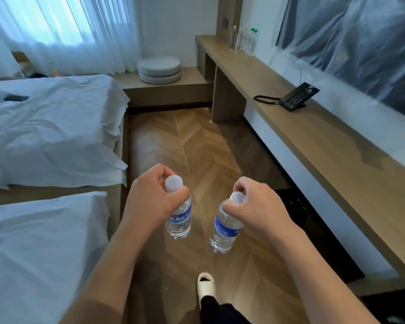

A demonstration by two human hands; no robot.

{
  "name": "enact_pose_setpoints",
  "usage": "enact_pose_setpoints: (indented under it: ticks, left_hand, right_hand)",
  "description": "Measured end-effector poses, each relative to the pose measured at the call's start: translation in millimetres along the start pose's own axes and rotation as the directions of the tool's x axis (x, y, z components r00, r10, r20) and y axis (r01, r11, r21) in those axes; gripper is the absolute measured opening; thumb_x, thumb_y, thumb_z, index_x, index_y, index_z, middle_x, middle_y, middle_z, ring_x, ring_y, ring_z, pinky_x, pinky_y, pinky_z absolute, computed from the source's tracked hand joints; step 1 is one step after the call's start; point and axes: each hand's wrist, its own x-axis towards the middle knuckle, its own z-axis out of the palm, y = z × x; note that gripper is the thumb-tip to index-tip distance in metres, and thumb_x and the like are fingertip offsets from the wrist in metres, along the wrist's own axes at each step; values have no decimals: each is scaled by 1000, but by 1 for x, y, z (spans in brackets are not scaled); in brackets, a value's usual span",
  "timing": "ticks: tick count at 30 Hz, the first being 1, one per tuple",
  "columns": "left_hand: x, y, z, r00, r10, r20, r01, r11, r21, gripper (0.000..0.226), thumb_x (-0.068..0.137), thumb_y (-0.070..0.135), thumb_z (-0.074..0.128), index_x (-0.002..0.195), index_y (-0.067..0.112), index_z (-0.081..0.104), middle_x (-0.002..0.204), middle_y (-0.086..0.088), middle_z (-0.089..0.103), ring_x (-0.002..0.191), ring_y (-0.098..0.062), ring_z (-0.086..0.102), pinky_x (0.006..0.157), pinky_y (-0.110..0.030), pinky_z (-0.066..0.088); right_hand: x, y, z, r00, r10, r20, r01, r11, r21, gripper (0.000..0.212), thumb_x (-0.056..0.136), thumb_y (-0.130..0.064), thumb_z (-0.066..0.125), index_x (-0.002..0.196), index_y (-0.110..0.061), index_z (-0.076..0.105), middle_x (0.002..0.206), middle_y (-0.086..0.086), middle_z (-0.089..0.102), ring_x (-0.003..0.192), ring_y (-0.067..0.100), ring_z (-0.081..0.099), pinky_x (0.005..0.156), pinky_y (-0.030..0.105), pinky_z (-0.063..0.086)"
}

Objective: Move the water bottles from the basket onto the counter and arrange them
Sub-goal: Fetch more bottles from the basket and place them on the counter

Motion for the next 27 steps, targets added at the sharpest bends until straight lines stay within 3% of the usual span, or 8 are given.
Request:
enact_pose_setpoints:
  ticks: [8,12,14,18,22,27]
  left_hand:
    - [226,-50,13,997,-68,25,67,998,13,21,72,30,78,80,28,59,72,10,64,67,-7,64,58,-23,52]
    - [342,-54,0,995,-90,-38,90,996,-20,23,67,32,78,77,23,60,67,4,65,63,-11,63,55,-28,53]
    - [398,-60,-4,994,-66,-92,63,998,-32,22,64,35,76,75,22,61,62,4,65,57,-11,61,52,-28,49]
    - [508,-83,0,990,-80,-118,76,997,-33,18,67,29,77,76,25,62,65,7,66,61,-14,65,57,-40,57]
    - [627,-113,6,998,-11,-60,10,1000,-16,21,68,34,77,81,29,61,73,12,66,68,-8,66,64,-35,60]
    - [774,-129,5,998,45,-52,-47,998,-38,22,70,33,78,83,25,62,74,11,65,68,-9,66,62,-30,58]
  right_hand:
    - [240,-34,31,997,-56,50,55,998,23,28,68,-48,63,77,-24,50,71,-8,59,66,14,59,62,33,55]
    - [360,-63,25,995,-93,17,93,995,28,29,68,-47,65,76,-24,49,70,-8,59,65,13,57,56,28,48]
    - [416,-75,23,995,-100,-3,100,994,44,29,69,-48,65,78,-25,51,70,-9,59,65,12,59,57,29,52]
    - [530,-93,31,996,-94,-7,94,994,58,28,71,-51,63,82,-27,53,74,-11,60,68,12,62,63,30,59]
    - [642,-114,42,995,-91,-30,93,994,52,28,72,-50,64,83,-27,54,75,-11,60,69,12,62,64,28,59]
    - [774,-142,38,997,-33,-73,38,997,63,27,73,-50,66,83,-27,54,75,-11,59,68,11,61,62,25,58]
